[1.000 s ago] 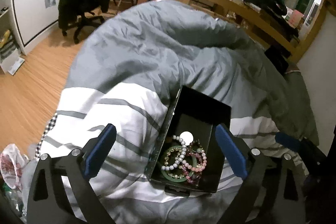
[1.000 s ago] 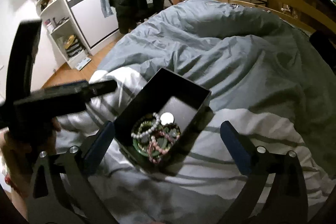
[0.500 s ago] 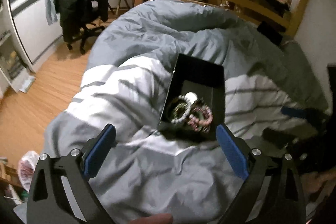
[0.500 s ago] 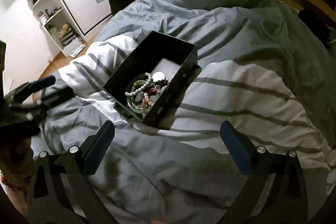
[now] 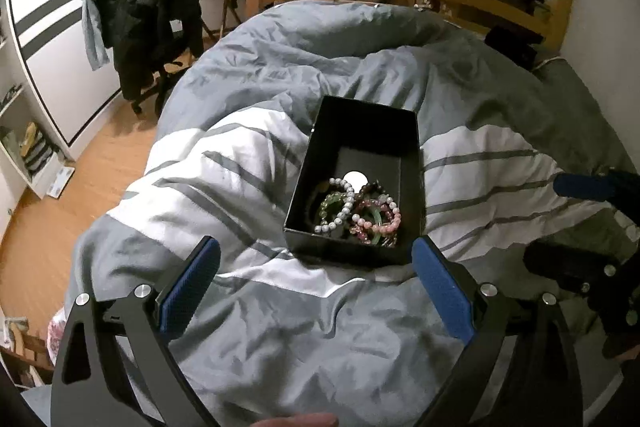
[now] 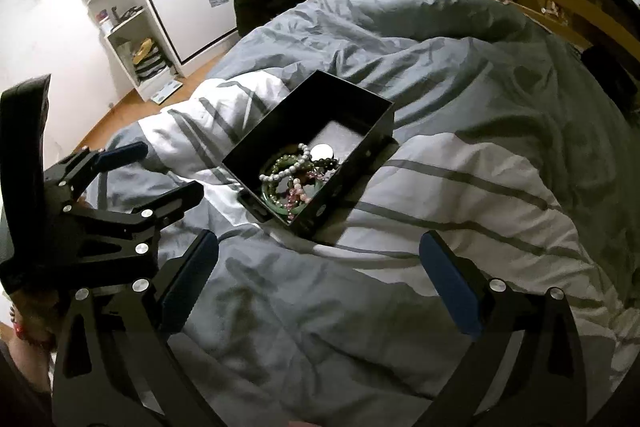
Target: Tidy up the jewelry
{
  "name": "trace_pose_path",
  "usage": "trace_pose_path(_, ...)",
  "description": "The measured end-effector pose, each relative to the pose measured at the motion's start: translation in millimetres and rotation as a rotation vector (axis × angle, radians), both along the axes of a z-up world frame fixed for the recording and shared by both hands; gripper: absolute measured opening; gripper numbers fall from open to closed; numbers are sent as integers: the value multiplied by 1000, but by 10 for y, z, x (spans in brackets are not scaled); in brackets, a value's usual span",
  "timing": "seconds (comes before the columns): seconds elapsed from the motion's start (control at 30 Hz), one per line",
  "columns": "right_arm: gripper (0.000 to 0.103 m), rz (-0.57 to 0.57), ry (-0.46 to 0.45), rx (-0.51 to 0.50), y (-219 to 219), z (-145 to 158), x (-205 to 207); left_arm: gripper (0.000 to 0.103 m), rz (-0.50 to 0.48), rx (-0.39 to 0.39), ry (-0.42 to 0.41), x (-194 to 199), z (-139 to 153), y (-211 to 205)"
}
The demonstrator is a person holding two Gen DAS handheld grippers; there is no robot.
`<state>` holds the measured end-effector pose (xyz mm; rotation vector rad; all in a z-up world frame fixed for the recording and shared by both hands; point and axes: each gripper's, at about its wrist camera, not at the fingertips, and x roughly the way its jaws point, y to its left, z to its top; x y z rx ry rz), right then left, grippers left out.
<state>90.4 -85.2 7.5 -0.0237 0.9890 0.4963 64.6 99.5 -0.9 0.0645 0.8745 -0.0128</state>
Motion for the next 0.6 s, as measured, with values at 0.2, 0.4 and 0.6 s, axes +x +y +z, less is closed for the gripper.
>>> trace_pose_path(0.2, 99, 13, 5, -8, -31, -93, 28, 95, 20, -5, 22, 66, -59, 31)
trace_pose_path(0.4, 99, 4, 7, -15, -68, -162, 44, 95, 23, 8, 32, 104, -101, 10)
trace_pose_path(0.6, 99, 7, 4, -11, -63, -165, 34, 95, 9, 21, 29, 98, -112, -27)
